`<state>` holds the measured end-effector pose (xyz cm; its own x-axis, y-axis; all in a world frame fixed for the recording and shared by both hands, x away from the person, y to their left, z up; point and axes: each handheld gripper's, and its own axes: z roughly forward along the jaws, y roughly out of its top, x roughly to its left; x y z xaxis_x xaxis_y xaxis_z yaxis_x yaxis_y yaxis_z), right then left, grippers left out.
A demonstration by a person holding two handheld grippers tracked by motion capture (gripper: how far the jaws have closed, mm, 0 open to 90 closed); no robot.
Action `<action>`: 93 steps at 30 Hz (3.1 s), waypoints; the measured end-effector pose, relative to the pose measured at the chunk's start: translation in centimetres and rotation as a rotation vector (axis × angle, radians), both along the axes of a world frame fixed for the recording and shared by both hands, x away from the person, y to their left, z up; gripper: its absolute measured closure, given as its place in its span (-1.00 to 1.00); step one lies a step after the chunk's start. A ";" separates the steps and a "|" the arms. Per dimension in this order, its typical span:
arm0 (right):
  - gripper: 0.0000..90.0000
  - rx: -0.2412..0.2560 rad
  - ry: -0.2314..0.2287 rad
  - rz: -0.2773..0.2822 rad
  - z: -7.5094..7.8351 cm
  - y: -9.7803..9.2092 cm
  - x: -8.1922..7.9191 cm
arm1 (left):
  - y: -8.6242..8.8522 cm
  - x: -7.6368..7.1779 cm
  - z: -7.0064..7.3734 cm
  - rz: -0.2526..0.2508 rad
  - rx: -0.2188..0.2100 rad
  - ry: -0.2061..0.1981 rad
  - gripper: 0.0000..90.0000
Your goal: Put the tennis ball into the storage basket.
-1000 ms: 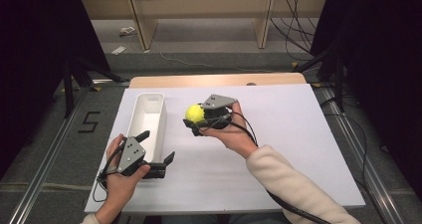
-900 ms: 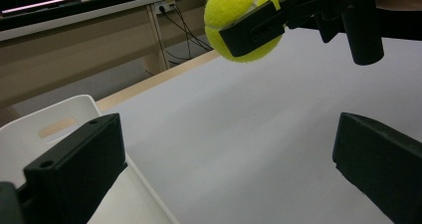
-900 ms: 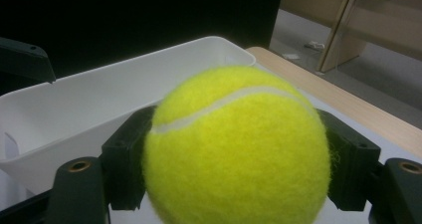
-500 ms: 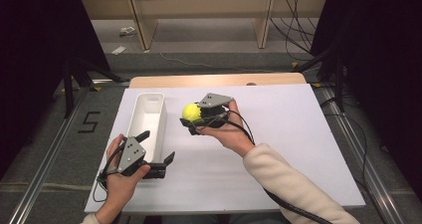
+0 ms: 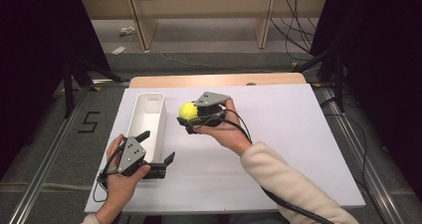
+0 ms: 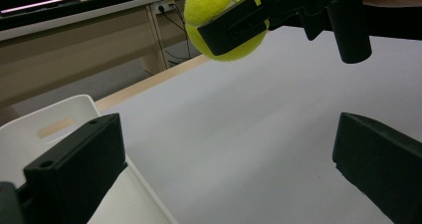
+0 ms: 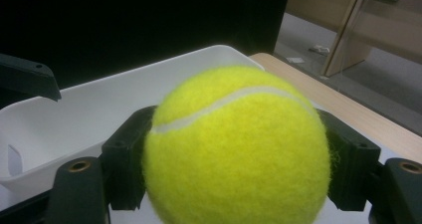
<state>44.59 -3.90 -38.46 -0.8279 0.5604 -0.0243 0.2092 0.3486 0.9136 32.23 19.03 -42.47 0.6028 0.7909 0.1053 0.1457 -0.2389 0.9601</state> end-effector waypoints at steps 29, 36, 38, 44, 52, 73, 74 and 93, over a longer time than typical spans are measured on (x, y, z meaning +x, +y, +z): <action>-0.40 0.001 0.001 0.014 0.5 1.4 0.5 | -0.1 0.0 0.0 -0.007 0.005 -0.005 -1.00; -0.40 -0.001 0.003 0.017 0.5 1.6 0.7 | 0.0 0.0 0.0 -0.007 0.004 -0.006 -1.00; -0.40 -0.001 0.001 0.017 0.5 1.7 0.7 | 0.0 0.0 0.0 -0.006 0.005 -0.006 -1.00; -0.40 -0.002 0.000 0.021 0.6 1.9 0.8 | 0.0 0.0 0.0 -0.008 0.004 -0.006 -1.00; -0.40 -0.004 -0.002 0.026 0.7 2.3 0.9 | -0.1 0.0 0.0 -0.009 0.005 -0.008 -1.00; -0.40 -0.005 -0.001 0.038 0.9 3.2 1.1 | -0.1 0.0 0.0 -0.009 0.004 -0.007 -1.00; -0.40 -0.005 0.000 0.038 0.9 3.2 1.1 | -0.1 0.0 0.0 -0.009 0.003 -0.006 -1.00; -0.40 -0.004 0.003 0.044 0.9 3.8 1.4 | -0.1 0.0 0.0 -0.010 0.006 -0.008 -1.00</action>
<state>45.95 -0.10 -37.55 -0.8519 0.5232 -0.0243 0.1959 0.3614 0.9116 32.23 18.98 -42.44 0.6095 0.7845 0.1146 0.1359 -0.2458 0.9597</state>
